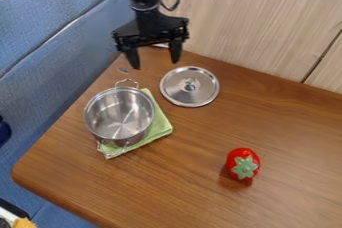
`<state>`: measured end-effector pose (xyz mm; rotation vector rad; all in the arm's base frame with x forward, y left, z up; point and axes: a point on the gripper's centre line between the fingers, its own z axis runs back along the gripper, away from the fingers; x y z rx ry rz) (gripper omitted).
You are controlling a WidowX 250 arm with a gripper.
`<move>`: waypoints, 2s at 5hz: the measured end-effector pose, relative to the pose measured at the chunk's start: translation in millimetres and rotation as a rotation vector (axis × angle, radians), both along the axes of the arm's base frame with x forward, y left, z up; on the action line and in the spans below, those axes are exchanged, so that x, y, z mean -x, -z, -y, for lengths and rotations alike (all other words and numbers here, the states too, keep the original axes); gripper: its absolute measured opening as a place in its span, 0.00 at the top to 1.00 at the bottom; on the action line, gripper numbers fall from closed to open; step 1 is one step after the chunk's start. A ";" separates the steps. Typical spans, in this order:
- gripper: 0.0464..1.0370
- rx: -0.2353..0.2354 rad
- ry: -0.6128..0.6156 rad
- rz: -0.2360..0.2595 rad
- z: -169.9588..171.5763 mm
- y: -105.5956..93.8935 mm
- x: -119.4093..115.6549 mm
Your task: Moved the lid from the left side of the table to the right side
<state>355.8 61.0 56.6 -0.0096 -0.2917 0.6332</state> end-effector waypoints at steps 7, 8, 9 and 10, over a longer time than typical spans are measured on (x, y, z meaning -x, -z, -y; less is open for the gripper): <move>0.67 -0.091 0.129 -0.083 28.4 67.2 -47.8; 0.76 -0.100 0.126 -0.085 29.7 67.3 -47.3; 0.76 -0.101 0.111 -0.088 29.1 67.6 -46.4; 0.76 -0.110 0.098 -0.094 26.6 66.7 -45.5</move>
